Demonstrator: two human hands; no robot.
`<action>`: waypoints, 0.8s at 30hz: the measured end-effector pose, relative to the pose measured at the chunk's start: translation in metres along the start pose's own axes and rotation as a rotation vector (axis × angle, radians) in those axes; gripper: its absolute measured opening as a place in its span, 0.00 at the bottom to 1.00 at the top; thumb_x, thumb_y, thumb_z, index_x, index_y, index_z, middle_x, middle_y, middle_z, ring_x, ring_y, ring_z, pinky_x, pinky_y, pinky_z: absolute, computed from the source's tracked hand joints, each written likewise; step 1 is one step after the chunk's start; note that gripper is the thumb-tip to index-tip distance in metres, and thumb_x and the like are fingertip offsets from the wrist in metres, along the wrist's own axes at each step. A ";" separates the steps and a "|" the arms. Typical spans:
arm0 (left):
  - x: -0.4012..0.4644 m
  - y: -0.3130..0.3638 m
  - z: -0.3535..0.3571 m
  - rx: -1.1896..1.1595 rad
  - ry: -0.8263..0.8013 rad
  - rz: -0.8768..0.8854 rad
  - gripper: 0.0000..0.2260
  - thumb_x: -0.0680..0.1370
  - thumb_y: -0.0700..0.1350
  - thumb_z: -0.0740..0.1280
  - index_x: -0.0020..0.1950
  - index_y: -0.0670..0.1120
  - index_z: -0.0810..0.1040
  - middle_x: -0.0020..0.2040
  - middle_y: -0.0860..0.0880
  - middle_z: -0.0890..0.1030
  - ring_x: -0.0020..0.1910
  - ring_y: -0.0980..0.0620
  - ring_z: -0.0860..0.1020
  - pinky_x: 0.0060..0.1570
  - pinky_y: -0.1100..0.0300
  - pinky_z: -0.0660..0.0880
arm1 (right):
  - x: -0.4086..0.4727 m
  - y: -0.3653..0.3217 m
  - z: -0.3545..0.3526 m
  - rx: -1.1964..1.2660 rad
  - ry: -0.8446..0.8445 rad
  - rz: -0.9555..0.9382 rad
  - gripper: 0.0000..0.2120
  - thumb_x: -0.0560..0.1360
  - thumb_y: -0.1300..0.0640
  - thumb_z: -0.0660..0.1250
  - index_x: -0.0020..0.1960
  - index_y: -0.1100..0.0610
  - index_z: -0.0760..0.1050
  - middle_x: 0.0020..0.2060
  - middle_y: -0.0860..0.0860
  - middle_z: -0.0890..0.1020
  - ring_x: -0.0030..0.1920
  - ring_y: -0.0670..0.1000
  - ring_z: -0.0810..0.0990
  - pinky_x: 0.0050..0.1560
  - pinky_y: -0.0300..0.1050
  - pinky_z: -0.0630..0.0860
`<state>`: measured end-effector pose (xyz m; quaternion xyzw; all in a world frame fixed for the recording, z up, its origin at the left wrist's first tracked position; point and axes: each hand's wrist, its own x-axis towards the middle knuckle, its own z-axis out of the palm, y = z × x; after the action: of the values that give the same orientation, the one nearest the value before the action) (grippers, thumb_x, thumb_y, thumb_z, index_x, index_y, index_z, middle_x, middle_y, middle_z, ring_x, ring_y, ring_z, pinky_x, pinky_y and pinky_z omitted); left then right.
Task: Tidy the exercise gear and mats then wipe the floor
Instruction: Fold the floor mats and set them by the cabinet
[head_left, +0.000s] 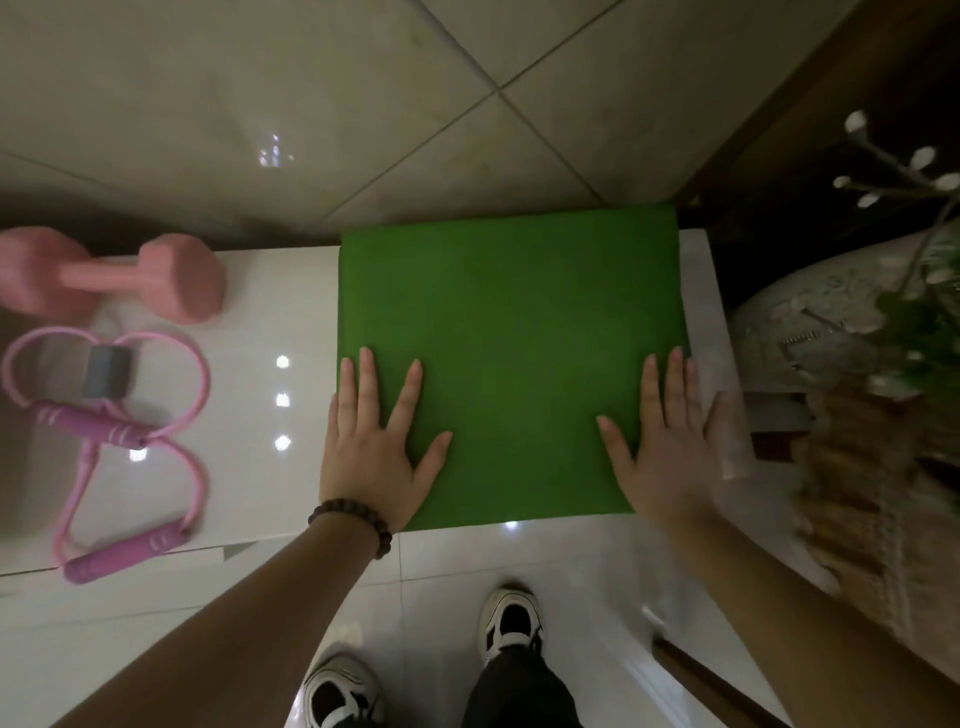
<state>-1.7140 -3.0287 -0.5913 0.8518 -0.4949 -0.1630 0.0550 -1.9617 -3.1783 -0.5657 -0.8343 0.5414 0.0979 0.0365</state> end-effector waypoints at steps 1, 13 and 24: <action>0.000 0.000 0.000 0.000 0.002 0.001 0.33 0.76 0.68 0.47 0.79 0.56 0.50 0.79 0.41 0.45 0.77 0.41 0.44 0.74 0.45 0.51 | 0.002 0.001 0.007 -0.002 -0.015 0.013 0.38 0.76 0.33 0.38 0.78 0.55 0.41 0.77 0.56 0.45 0.77 0.53 0.40 0.74 0.61 0.44; 0.004 0.008 -0.030 0.053 -0.183 -0.054 0.33 0.77 0.67 0.47 0.78 0.58 0.42 0.79 0.45 0.38 0.77 0.44 0.39 0.76 0.48 0.46 | 0.011 -0.002 -0.010 -0.111 -0.198 0.014 0.37 0.75 0.32 0.35 0.77 0.53 0.33 0.77 0.54 0.38 0.76 0.52 0.36 0.75 0.56 0.39; -0.078 0.029 -0.195 -0.011 -0.161 -0.211 0.30 0.80 0.63 0.45 0.78 0.55 0.40 0.80 0.49 0.48 0.78 0.50 0.45 0.76 0.46 0.45 | -0.031 -0.064 -0.187 0.001 -0.243 -0.166 0.33 0.79 0.38 0.40 0.78 0.55 0.47 0.78 0.54 0.48 0.77 0.52 0.44 0.76 0.51 0.43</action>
<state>-1.7086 -2.9895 -0.3835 0.8829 -0.4044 -0.2385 0.0021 -1.8923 -3.1558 -0.3792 -0.8582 0.4620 0.1948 0.1100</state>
